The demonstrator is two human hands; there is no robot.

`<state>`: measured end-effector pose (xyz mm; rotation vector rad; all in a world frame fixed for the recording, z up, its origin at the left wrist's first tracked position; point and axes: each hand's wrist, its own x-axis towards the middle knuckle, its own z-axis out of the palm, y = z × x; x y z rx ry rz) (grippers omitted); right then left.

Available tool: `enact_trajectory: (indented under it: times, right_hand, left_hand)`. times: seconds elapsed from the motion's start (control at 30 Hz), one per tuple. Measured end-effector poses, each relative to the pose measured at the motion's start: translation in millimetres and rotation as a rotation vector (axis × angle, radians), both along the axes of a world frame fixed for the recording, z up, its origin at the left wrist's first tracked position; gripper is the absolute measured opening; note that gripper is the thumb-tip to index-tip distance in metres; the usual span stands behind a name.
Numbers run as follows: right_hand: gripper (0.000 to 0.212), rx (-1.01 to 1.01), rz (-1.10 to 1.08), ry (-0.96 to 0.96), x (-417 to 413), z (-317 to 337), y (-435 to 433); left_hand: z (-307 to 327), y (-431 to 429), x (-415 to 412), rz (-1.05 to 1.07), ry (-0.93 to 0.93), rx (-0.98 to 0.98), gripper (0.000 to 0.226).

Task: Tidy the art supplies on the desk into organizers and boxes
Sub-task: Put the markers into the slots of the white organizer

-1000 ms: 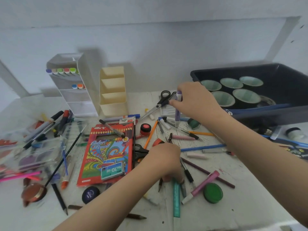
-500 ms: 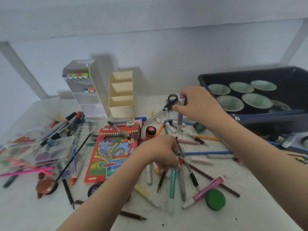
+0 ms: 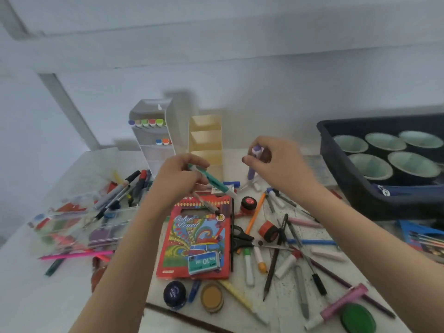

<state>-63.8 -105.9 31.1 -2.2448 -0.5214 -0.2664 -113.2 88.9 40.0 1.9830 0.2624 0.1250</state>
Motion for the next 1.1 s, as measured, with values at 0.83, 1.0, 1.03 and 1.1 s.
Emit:
enact_trajectory:
  times: [0.83,1.0,1.03,1.1]
  right_hand:
    - [0.014,-0.255,0.072,-0.647,26,1,195]
    - [0.023,-0.447,0.04,-0.585,46,-10,212]
    - [0.024,-0.476,0.021,-0.566,49,-11,214]
    - [0.027,-0.511,-0.013,-0.527,53,-13,215]
  left_hand:
    - [14,152,-13,0.211,-0.669,-0.183,0.023]
    - [8,164,-7,0.125,-0.675,-0.203,0.026]
    - [7,166,-6,0.117,-0.669,-0.207,0.026]
    - [5,168,-4,0.106,-0.661,-0.209,0.028]
